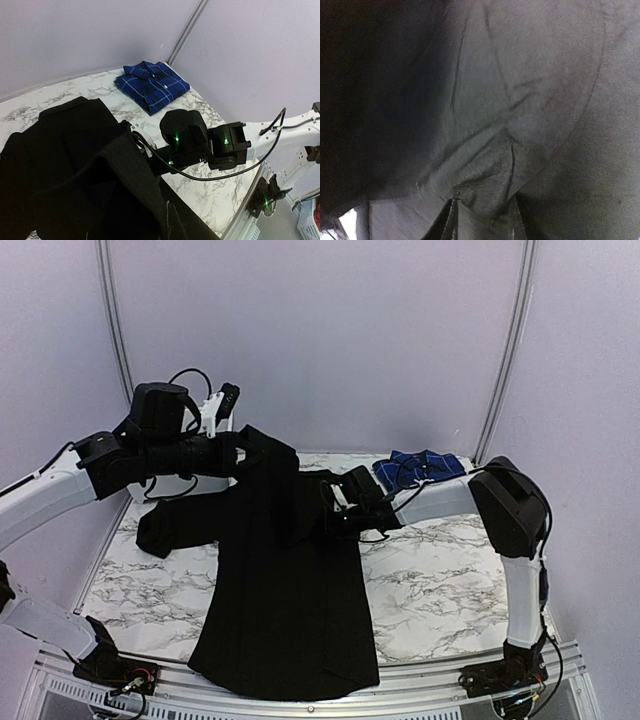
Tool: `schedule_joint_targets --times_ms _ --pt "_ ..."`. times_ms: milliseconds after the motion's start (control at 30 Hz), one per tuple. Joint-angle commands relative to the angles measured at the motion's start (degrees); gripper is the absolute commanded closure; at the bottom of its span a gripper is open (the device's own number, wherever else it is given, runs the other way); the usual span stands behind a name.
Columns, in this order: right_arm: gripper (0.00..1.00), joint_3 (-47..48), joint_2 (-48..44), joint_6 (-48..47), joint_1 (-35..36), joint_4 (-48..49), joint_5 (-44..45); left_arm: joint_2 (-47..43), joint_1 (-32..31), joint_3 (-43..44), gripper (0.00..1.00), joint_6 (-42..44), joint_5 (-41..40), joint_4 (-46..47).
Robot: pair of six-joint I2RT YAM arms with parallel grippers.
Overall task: Fold and stack the long sleeve shirts
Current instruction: Fold the flattened shirt at the center of the board.
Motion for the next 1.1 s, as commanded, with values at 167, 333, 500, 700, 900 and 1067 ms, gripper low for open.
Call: schedule_joint_targets --times_ms 167,333,500,700,900,1067 --pt "0.47 -8.5 -15.9 -2.4 -2.2 -1.0 5.3 4.8 -7.2 -4.4 1.00 0.4 7.7 1.3" --pt "0.39 -12.1 -22.8 -4.0 -5.0 -4.3 9.8 10.5 -12.4 -5.0 1.00 -1.1 7.7 1.3" --pt "0.36 -14.6 -26.9 -5.2 -6.6 -6.0 11.2 19.4 -17.3 -2.6 1.00 -1.6 7.6 1.0" --pt "0.36 -16.9 -30.4 -5.7 -6.6 -6.9 11.8 27.7 -20.7 1.1 1.00 -0.1 9.5 -2.6" --pt "0.35 -18.4 -32.0 -6.1 -6.5 -7.4 11.9 30.7 -23.5 3.8 1.00 -0.2 9.7 -3.9" --pt "0.35 -18.9 -32.7 -6.3 -6.5 -7.8 12.0 30.8 -24.5 4.8 1.00 0.0 10.1 -4.6"
